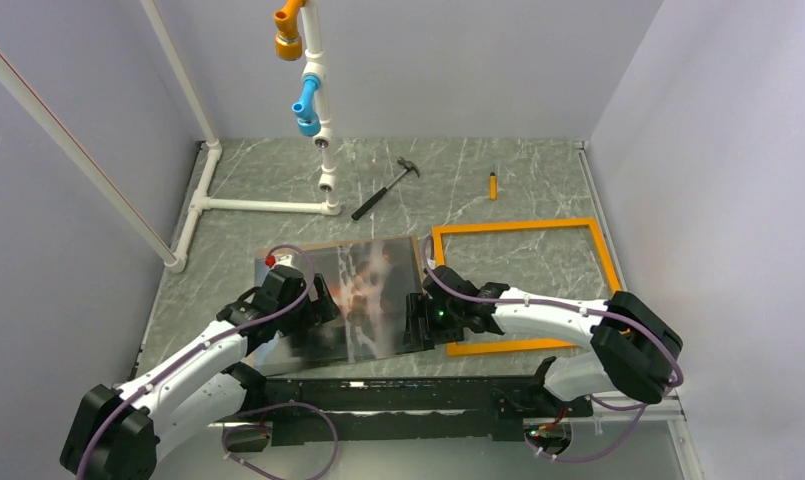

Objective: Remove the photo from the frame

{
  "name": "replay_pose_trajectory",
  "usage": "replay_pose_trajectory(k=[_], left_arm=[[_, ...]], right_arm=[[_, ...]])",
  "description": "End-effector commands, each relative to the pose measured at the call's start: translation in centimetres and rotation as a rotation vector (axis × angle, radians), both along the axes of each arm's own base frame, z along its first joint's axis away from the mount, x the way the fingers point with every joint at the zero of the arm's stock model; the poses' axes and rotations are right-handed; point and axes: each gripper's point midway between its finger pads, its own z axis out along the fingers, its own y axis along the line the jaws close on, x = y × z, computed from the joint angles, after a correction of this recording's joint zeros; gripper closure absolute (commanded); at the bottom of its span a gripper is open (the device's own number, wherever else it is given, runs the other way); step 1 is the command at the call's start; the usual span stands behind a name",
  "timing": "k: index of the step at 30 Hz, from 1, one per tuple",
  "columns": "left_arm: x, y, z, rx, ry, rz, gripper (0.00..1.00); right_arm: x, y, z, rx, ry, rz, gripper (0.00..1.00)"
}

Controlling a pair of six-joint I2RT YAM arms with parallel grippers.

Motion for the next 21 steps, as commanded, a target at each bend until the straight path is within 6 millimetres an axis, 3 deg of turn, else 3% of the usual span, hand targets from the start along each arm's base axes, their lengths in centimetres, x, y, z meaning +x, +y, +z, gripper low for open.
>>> replay_pose_trajectory(k=[1, 11, 16, 21], left_arm=[[-0.5, 0.8, -1.4, 0.038, 0.031, 0.025, 0.01], [-0.5, 0.8, -1.3, 0.041, 0.028, 0.021, 0.01], [-0.6, 1.0, -1.3, 0.045, 0.026, 0.02, 0.01], [-0.6, 1.0, -1.1, 0.043, 0.018, 0.02, 0.01]], right_arm=[[0.6, 1.0, 1.5, 0.083, -0.03, 0.002, 0.21], [0.7, 1.0, 2.9, 0.12, -0.049, -0.011, 0.22], [0.9, 0.8, 2.7, 0.137, -0.04, -0.034, 0.3], [1.2, 0.8, 2.7, 0.263, -0.003, -0.067, 0.39]])
